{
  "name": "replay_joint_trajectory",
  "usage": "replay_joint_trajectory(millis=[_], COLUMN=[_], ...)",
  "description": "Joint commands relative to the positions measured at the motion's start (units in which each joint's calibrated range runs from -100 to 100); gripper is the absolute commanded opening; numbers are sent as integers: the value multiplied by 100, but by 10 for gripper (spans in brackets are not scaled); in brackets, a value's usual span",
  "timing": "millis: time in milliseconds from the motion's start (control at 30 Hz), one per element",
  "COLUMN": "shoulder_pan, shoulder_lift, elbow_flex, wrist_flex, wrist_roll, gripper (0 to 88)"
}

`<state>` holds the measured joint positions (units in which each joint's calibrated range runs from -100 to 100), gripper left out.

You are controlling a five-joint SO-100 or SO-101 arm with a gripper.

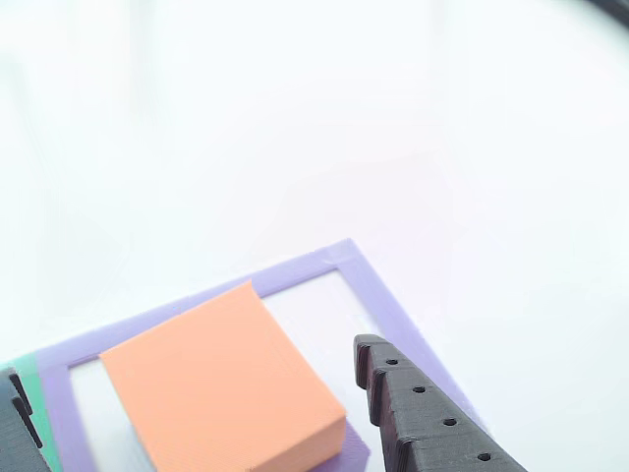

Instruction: Tower of hanoi

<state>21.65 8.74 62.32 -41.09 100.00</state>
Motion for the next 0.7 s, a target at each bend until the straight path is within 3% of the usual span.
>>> replay_joint_trajectory(millis=[0, 233, 667], shoulder_pan=[-110, -149, -194], shoulder_lift=[-40, -16, -16], elbow_flex=[-202, -202, -148], wrist_flex=[-193, -201, -201], wrist_roll=[0, 0, 0], gripper=[387, 376, 236])
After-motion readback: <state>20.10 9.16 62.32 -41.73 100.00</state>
